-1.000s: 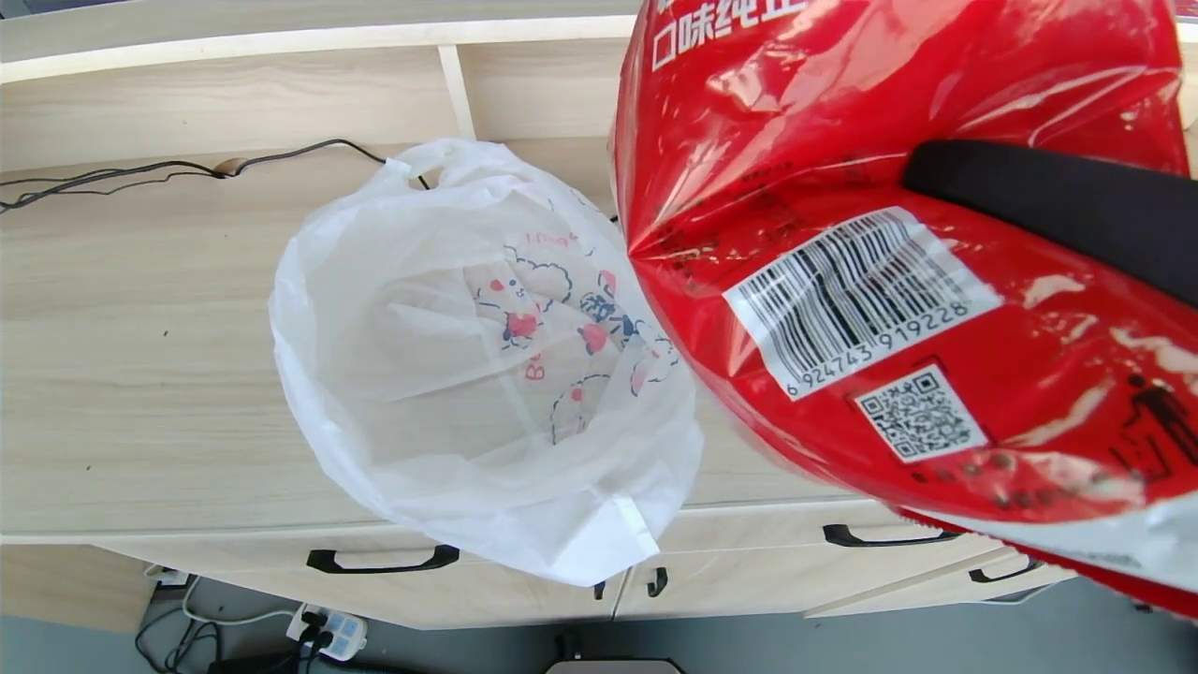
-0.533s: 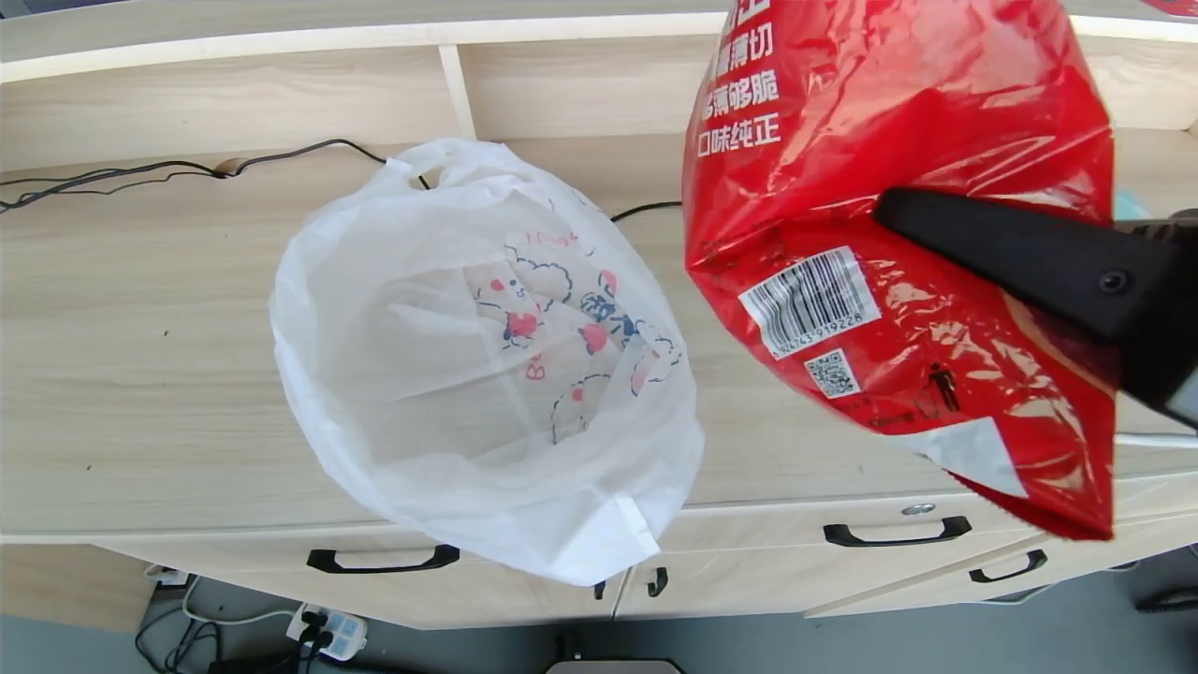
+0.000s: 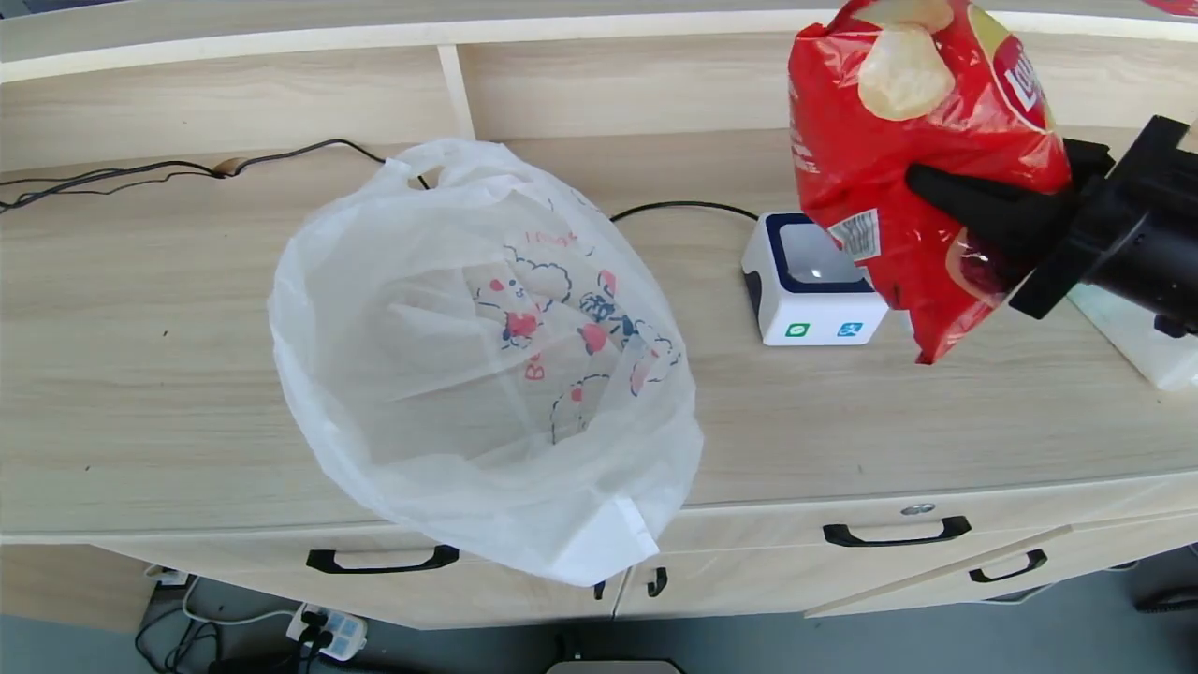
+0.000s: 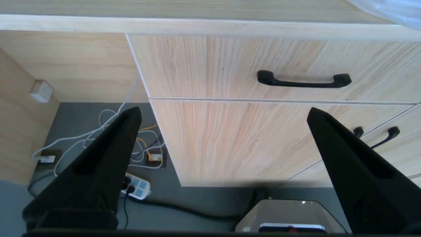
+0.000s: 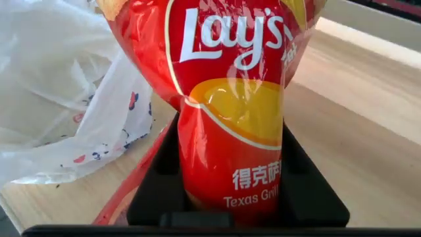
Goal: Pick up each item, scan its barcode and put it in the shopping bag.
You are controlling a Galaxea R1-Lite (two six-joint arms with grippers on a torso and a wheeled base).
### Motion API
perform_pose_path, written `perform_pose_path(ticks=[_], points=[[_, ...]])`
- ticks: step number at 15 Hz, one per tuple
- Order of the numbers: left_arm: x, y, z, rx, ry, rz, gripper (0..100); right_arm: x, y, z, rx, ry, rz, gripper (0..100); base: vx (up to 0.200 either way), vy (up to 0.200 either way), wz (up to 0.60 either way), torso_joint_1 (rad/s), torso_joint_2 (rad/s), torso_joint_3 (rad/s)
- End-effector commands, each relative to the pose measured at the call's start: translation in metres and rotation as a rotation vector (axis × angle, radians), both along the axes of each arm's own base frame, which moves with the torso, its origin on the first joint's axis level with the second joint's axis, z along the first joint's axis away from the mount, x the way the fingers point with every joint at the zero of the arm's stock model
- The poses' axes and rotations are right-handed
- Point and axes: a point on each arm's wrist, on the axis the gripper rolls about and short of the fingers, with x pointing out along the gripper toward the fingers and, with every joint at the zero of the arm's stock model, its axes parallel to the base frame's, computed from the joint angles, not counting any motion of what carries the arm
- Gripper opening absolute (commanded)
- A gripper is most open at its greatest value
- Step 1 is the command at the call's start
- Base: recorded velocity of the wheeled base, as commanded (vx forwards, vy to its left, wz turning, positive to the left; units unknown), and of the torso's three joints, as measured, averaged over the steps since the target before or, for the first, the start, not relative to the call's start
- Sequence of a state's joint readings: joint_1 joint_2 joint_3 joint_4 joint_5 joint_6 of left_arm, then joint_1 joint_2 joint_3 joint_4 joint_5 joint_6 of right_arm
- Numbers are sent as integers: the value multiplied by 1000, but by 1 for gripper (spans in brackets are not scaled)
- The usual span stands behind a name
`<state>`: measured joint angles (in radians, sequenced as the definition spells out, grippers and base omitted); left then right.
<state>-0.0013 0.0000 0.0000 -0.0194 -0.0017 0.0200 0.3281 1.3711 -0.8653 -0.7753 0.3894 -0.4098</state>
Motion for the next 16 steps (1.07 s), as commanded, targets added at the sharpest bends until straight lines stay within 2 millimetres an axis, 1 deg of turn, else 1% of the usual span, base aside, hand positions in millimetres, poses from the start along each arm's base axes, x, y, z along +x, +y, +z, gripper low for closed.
perform_pose_path(ticks=[1, 4, 6, 7, 8, 9, 10, 11, 14, 16], points=[[0, 0, 0, 0, 1, 0, 100, 27, 12, 4, -49, -43, 10, 0, 0, 0, 0, 0, 0, 0], [0, 0, 0, 0, 1, 0, 100, 32, 13, 0, -131, -94, 18, 0, 0, 0, 0, 0, 0, 0], [0, 0, 0, 0, 1, 0, 100, 46, 6, -4, -256, -185, -20, 0, 0, 0, 0, 0, 0, 0], [0, 0, 0, 0, 1, 0, 100, 54, 0, 0, -291, -232, -31, 0, 0, 0, 0, 0, 0, 0], [0, 0, 0, 0, 1, 0, 100, 60, -9, 5, -319, -272, -66, 0, 0, 0, 0, 0, 0, 0], [0, 0, 0, 0, 1, 0, 100, 65, -15, 13, -340, -319, -99, 0, 0, 0, 0, 0, 0, 0], [0, 0, 0, 0, 1, 0, 100, 67, -20, 26, -352, -375, -122, 0, 0, 0, 0, 0, 0, 0], [0, 0, 0, 0, 1, 0, 100, 70, -22, 30, -377, -412, -124, 0, 0, 0, 0, 0, 0, 0], [0, 0, 0, 0, 1, 0, 100, 69, -24, 21, -471, -473, -98, 0, 0, 0, 0, 0, 0, 0], [0, 0, 0, 0, 1, 0, 100, 67, -24, 13, -504, -478, -87, 0, 0, 0, 0, 0, 0, 0]])
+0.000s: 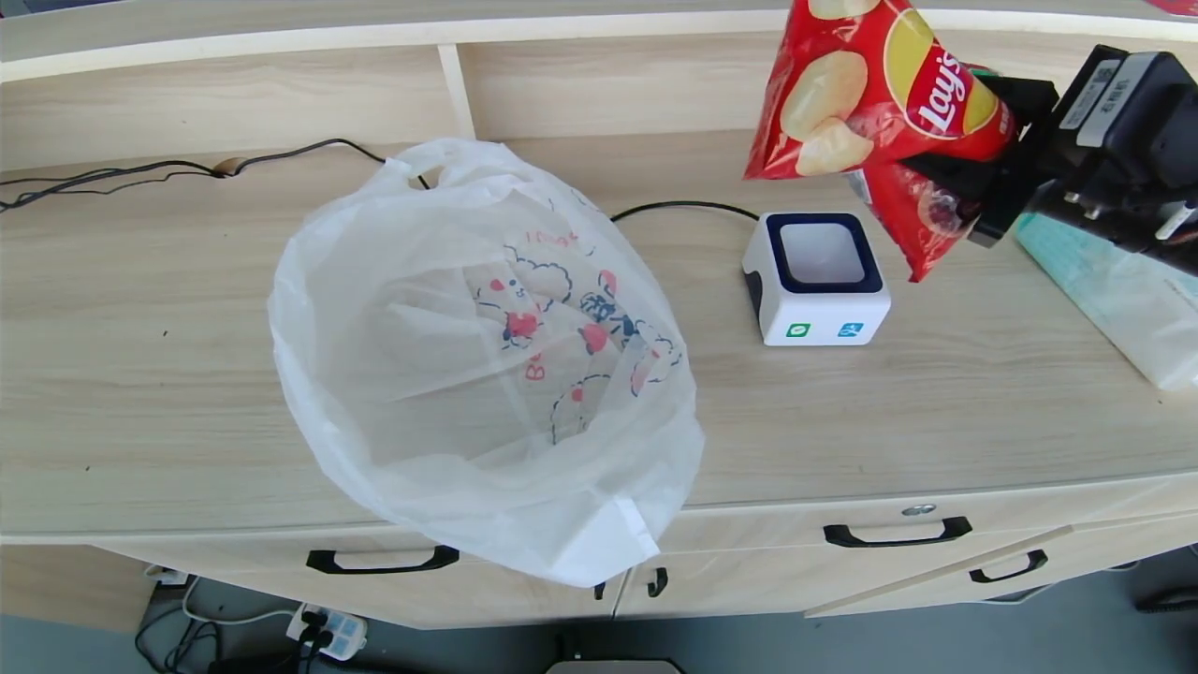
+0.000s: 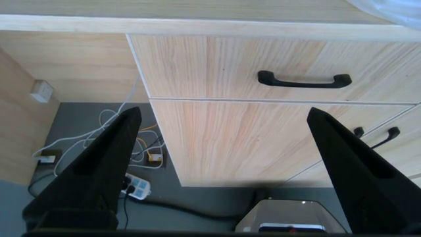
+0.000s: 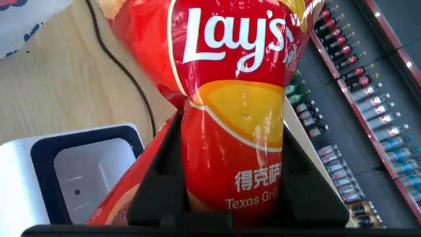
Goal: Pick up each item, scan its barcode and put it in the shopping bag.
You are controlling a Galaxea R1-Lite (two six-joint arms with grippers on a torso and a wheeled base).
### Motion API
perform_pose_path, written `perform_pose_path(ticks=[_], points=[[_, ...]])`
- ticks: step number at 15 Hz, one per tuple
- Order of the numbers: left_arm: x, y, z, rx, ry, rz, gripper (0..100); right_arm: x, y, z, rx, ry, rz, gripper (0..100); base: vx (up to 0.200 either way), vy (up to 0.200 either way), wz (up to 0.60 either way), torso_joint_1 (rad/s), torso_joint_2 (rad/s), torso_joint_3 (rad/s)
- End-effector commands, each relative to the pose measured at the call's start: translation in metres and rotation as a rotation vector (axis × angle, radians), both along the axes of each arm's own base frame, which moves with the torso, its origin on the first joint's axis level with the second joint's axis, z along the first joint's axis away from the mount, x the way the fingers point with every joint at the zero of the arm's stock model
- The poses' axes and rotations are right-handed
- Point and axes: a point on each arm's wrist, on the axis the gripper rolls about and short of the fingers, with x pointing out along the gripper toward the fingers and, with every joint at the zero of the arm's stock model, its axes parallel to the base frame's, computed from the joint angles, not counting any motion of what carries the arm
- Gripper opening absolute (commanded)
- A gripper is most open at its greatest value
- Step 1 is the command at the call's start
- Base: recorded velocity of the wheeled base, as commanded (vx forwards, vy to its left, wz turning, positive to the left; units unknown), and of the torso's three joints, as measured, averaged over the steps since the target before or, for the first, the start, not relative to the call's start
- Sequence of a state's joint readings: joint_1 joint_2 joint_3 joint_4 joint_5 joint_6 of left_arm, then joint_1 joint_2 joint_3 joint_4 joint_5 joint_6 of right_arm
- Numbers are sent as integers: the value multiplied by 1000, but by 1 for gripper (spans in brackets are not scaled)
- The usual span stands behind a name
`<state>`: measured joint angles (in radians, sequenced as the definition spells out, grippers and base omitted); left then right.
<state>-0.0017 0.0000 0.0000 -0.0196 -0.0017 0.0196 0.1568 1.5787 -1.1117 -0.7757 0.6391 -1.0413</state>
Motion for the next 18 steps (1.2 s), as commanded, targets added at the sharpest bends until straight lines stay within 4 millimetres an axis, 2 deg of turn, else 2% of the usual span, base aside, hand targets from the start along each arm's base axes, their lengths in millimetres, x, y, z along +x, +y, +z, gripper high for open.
perform_pose_path(ticks=[1, 3, 5, 6, 9, 11, 12, 15, 17, 18], points=[[0, 0, 0, 0, 1, 0, 100, 1, 0, -1, -21, -15, 15, 0, 0, 0, 0, 0, 0, 0], [0, 0, 0, 0, 1, 0, 100, 8, 6, 0, -53, -47, 43, 0, 0, 0, 0, 0, 0, 0], [0, 0, 0, 0, 1, 0, 100, 11, 11, -11, -91, -49, 50, 0, 0, 0, 0, 0, 0, 0], [0, 0, 0, 0, 1, 0, 100, 10, 10, -17, -102, -38, 45, 0, 0, 0, 0, 0, 0, 0], [0, 0, 0, 0, 1, 0, 100, 3, -4, -18, -117, -49, 28, 0, 0, 0, 0, 0, 0, 0], [0, 0, 0, 0, 1, 0, 100, 3, -6, -17, -113, -56, 20, 0, 0, 0, 0, 0, 0, 0], [0, 0, 0, 0, 1, 0, 100, 5, -6, -24, -118, -35, 18, 0, 0, 0, 0, 0, 0, 0], [0, 0, 0, 0, 1, 0, 100, 5, -8, -28, -118, -21, 10, 0, 0, 0, 0, 0, 0, 0], [0, 0, 0, 0, 1, 0, 100, -2, -12, -25, -108, -21, -8, 0, 0, 0, 0, 0, 0, 0], [0, 0, 0, 0, 1, 0, 100, -15, -13, -22, -73, 14, -35, 0, 0, 0, 0, 0, 0, 0]])
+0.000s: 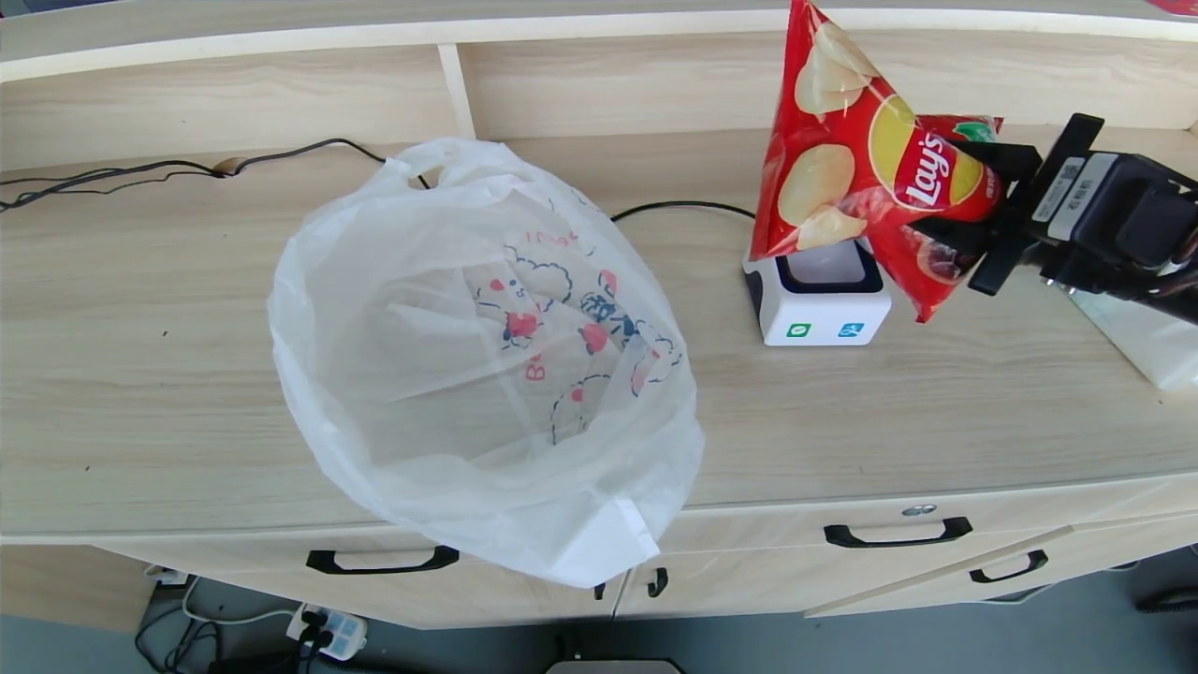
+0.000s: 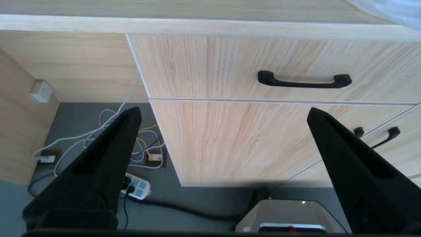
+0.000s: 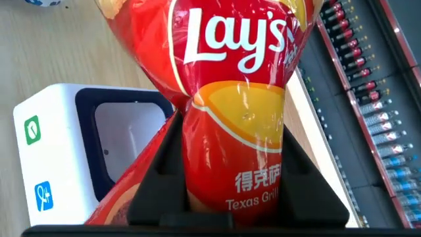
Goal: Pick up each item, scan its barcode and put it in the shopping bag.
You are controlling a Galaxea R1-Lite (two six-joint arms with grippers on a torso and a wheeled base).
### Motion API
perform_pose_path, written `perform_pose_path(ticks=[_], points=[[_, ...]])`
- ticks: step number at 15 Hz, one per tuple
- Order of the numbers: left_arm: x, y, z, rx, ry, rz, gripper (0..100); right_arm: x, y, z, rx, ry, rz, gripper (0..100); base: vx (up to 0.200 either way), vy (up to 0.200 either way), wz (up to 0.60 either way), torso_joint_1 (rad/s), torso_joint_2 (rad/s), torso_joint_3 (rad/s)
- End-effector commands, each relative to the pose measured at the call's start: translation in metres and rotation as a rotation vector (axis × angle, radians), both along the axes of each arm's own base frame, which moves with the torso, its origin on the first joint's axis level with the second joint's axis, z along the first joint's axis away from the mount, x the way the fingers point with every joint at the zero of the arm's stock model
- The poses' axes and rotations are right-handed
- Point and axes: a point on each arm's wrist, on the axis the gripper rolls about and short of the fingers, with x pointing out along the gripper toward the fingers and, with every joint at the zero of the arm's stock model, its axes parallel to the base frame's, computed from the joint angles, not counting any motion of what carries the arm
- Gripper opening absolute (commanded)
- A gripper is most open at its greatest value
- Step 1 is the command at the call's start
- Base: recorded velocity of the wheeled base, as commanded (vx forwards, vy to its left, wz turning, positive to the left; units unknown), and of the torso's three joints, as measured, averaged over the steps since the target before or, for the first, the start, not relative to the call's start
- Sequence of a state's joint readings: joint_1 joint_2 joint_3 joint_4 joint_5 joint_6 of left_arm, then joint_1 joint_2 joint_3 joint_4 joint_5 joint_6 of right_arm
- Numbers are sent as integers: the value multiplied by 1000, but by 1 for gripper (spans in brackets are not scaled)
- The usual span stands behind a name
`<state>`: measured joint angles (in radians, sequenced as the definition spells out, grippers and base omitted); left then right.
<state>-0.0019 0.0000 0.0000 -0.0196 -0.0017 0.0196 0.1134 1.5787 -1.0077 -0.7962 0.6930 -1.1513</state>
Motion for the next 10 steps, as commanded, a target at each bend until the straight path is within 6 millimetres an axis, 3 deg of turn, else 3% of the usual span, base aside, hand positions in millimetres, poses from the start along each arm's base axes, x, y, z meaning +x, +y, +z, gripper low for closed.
perform_pose_path(ticks=[1, 2, 3, 5, 6, 8, 10], points=[[0, 0, 0, 0, 1, 1, 100, -25, 6, -4, 83, 112, 1, 0, 0, 0, 0, 0, 0, 0], [0, 0, 0, 0, 1, 1, 100, -42, 19, -17, 151, 231, 42, 0, 0, 0, 0, 0, 0, 0], [0, 0, 0, 0, 1, 1, 100, -61, 30, -17, 246, 293, 50, 0, 0, 0, 0, 0, 0, 0], [0, 0, 0, 0, 1, 1, 100, -92, 37, 3, 367, 243, 15, 0, 0, 0, 0, 0, 0, 0], [0, 0, 0, 0, 1, 1, 100, -111, 44, 2, 399, 282, 44, 0, 0, 0, 0, 0, 0, 0], [0, 0, 0, 0, 1, 1, 100, -127, 54, 0, 445, 336, 76, 0, 0, 0, 300, 1, 1, 4], [0, 0, 0, 0, 1, 1, 100, -131, 50, 14, 518, 324, 65, 0, 0, 0, 600, 0, 5, 0]])
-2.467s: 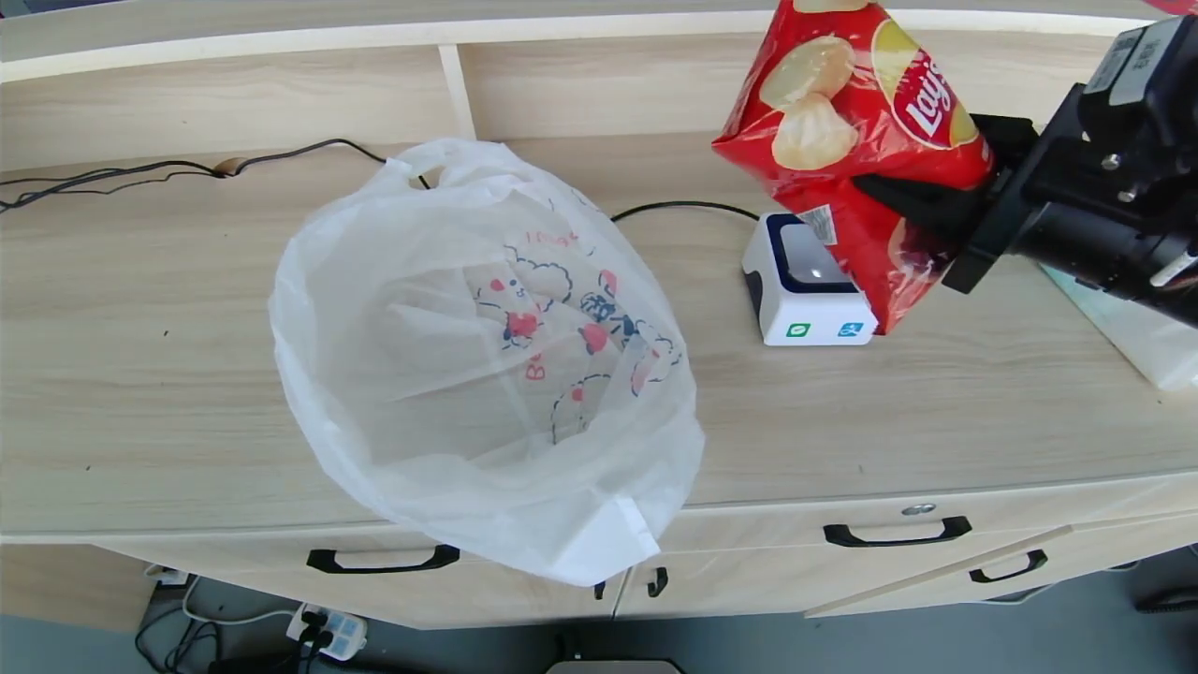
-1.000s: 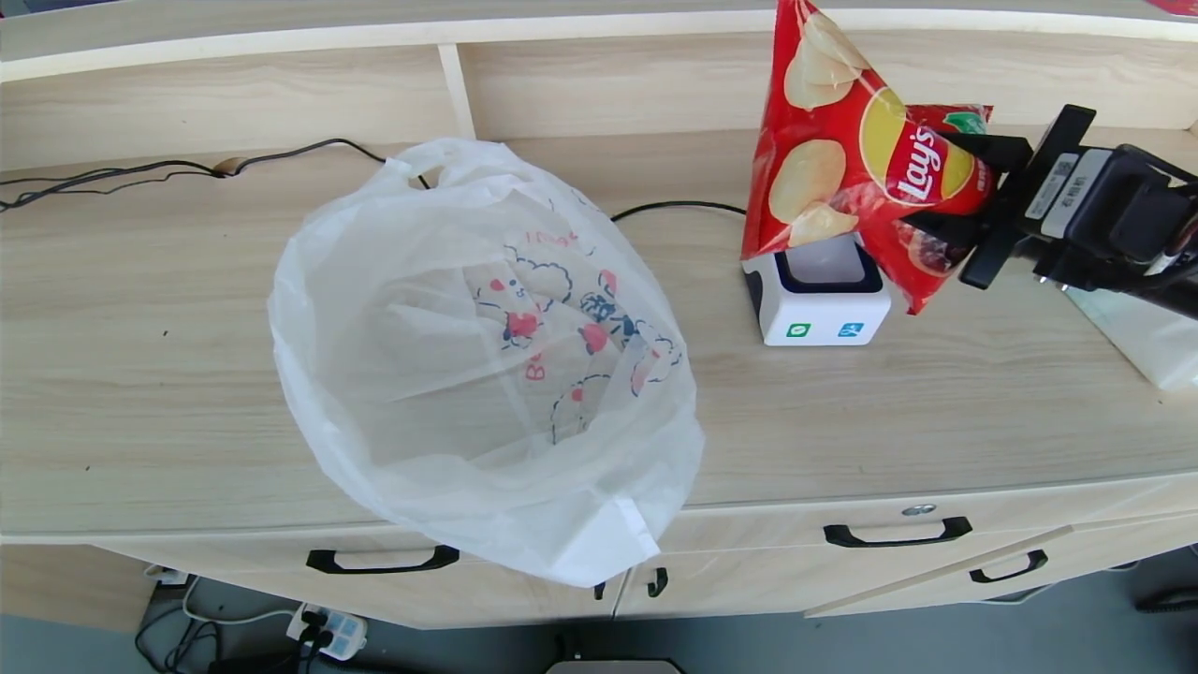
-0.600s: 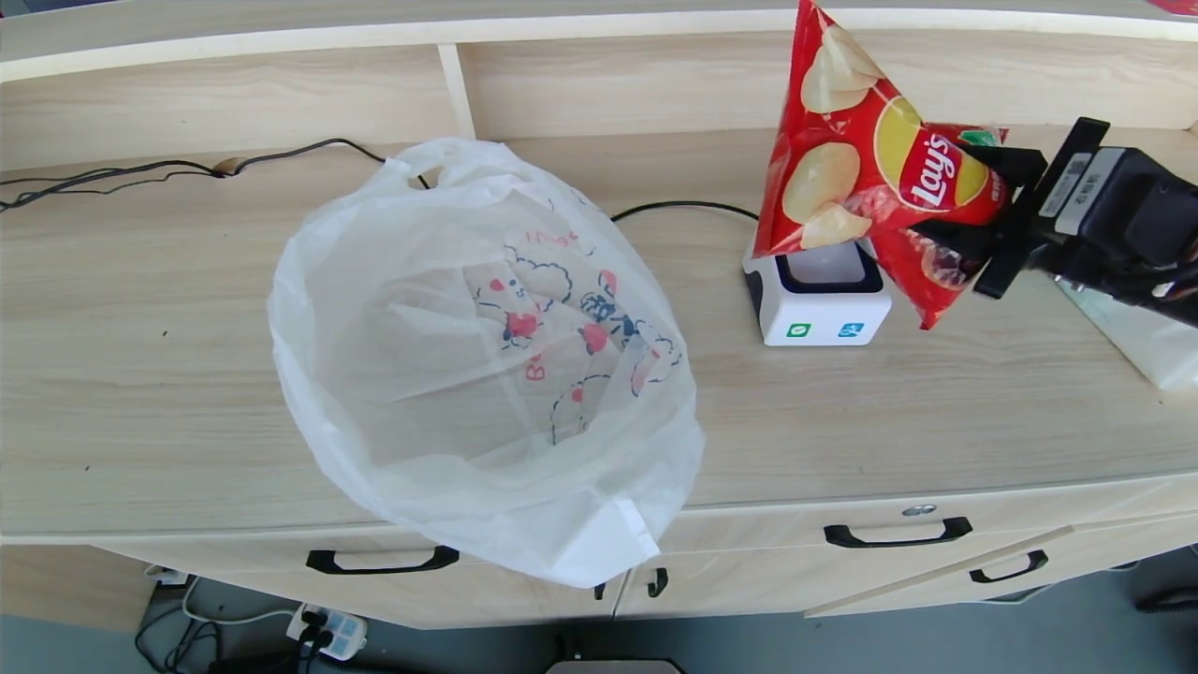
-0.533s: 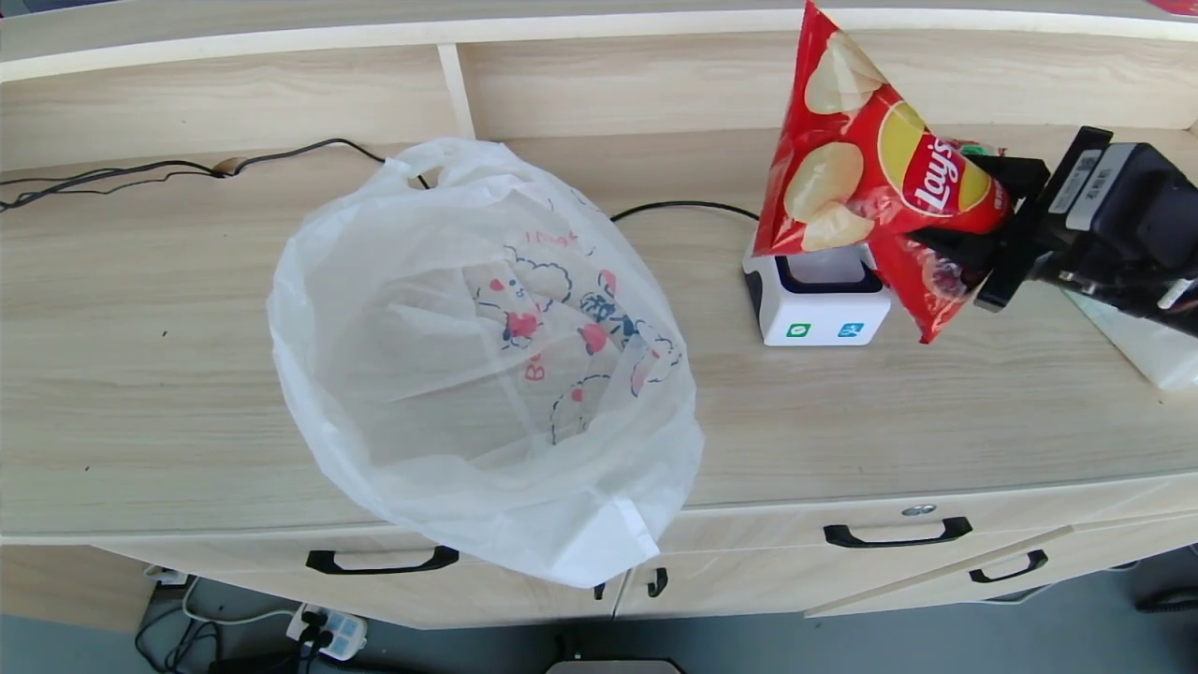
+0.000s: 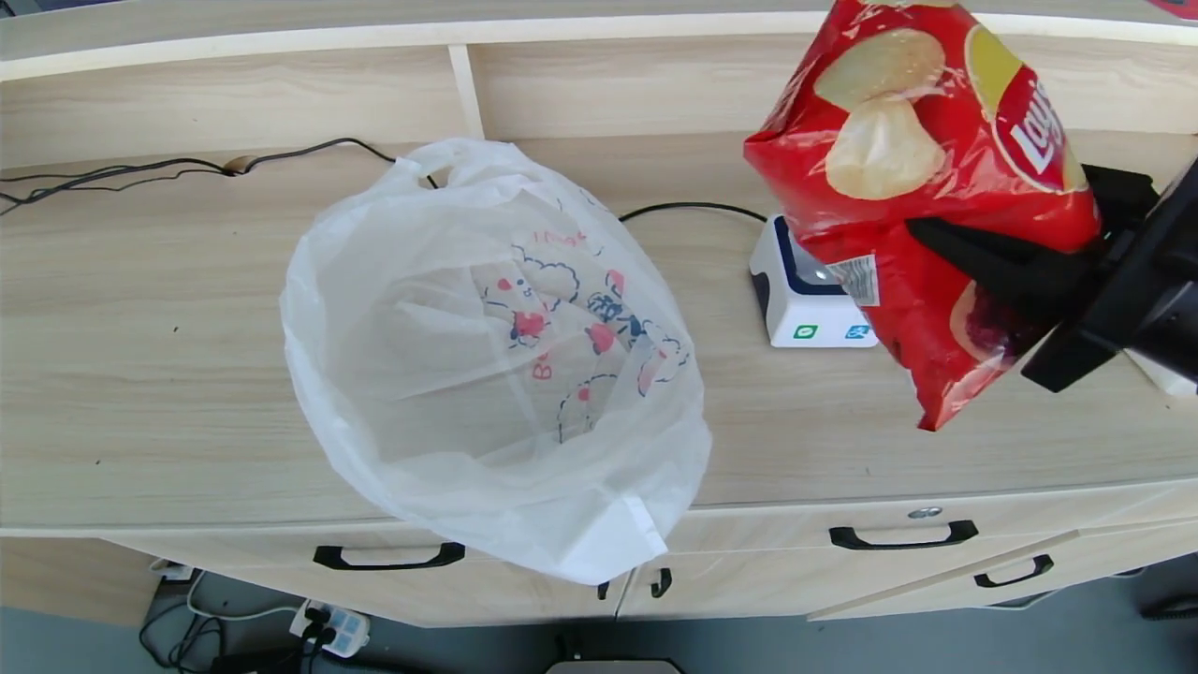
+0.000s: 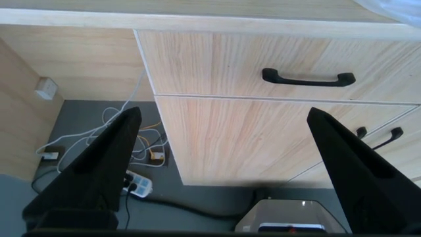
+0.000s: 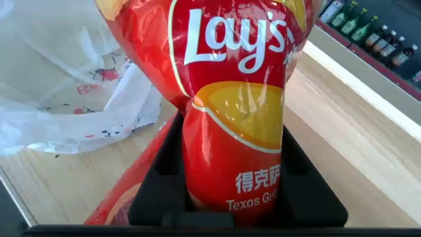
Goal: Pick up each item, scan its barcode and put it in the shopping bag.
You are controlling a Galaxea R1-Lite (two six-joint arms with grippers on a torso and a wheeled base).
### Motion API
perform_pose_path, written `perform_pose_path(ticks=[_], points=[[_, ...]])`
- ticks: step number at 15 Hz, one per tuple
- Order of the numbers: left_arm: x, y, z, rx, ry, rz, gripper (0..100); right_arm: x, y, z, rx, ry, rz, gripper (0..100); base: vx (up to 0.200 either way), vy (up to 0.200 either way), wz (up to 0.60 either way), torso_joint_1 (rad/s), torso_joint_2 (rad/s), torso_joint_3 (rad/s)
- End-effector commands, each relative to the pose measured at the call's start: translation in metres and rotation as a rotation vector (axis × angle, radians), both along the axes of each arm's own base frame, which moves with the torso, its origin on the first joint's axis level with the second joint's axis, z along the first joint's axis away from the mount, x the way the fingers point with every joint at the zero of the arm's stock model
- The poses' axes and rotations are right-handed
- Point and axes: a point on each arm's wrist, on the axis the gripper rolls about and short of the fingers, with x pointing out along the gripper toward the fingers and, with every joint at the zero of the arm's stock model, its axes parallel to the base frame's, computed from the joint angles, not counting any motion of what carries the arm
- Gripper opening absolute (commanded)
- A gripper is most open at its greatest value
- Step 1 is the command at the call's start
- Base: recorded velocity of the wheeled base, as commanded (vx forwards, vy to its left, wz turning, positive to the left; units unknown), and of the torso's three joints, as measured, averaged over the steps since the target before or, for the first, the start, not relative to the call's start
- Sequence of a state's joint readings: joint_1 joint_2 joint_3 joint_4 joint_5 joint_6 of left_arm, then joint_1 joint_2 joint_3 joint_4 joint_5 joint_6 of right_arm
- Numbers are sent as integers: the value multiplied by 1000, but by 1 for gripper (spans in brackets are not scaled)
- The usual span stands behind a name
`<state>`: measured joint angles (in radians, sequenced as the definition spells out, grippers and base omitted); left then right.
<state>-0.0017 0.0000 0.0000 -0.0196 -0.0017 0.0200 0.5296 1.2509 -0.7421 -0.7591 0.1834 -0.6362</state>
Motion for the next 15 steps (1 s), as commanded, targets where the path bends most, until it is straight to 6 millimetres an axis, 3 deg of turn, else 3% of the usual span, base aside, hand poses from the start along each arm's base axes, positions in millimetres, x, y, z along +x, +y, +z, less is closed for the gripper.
perform_pose_path(ticks=[1, 3, 5, 10, 13, 15], points=[[0, 0, 0, 0, 1, 0, 100, -16, -6, 18, 75, -39, 18, 0, 0, 0, 600, -7, 2, 7], [0, 0, 0, 0, 1, 0, 100, -28, -12, 31, 162, -37, -32, 0, 0, 0, 600, 2, 7, 0], [0, 0, 0, 0, 1, 0, 100, -38, -19, 25, 159, 16, -43, 0, 0, 0, 600, 5, 0, 7], [0, 0, 0, 0, 1, 0, 100, -32, -17, 16, 178, 98, -36, 0, 0, 0, 480, -4, 1, 4], [0, 0, 0, 0, 1, 0, 100, -22, -10, -4, 214, 238, -3, 0, 0, 0, 0, 0, 0, 0], [0, 0, 0, 0, 1, 0, 100, -27, -16, -30, 233, 345, -14, 0, 0, 0, 0, 0, 0, 0]])
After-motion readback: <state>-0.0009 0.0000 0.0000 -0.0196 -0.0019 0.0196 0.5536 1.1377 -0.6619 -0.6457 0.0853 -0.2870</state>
